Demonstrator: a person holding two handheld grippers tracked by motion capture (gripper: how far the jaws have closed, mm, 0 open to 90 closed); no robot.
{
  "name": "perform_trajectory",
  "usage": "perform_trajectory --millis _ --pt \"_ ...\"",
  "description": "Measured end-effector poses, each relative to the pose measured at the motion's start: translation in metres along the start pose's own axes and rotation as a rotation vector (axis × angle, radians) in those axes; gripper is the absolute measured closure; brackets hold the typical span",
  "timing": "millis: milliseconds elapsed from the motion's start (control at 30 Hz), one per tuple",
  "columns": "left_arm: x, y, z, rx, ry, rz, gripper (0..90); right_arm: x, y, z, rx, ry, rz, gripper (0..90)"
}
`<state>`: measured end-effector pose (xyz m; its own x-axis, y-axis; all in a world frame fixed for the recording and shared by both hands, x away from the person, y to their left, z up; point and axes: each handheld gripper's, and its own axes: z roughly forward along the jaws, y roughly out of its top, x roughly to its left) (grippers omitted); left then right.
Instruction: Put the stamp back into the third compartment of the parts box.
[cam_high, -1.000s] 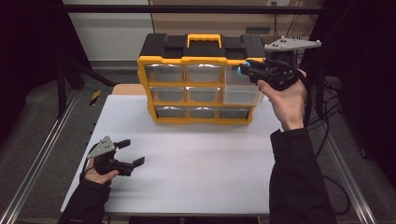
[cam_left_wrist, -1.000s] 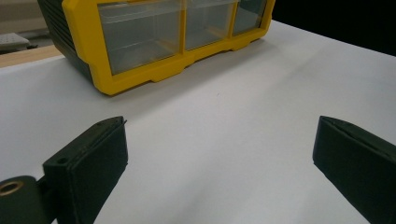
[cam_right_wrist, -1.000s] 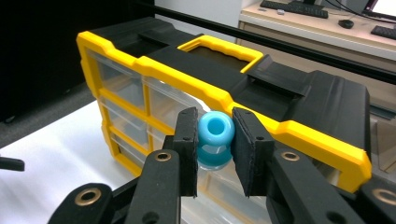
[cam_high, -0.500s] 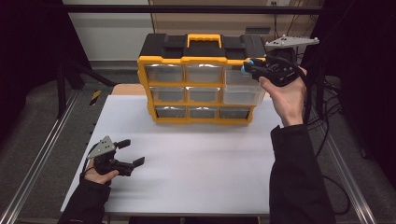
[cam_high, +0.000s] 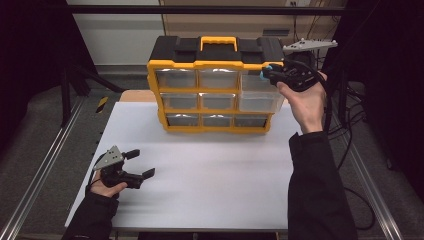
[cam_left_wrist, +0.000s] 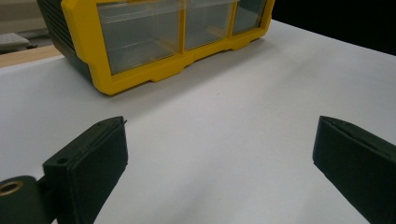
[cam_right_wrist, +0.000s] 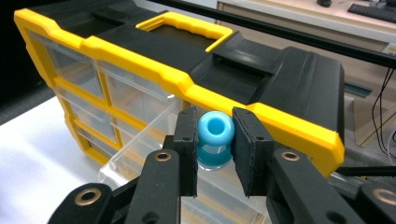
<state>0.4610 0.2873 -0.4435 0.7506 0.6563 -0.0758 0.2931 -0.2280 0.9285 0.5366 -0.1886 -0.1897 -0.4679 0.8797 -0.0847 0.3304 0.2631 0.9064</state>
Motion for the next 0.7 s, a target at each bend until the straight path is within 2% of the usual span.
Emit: perform_trajectory --millis 700 --pt "0.000 0.000 0.000 0.000 0.001 0.000 2.8 -0.002 -0.016 0.019 0.078 -0.005 0.014 72.0"
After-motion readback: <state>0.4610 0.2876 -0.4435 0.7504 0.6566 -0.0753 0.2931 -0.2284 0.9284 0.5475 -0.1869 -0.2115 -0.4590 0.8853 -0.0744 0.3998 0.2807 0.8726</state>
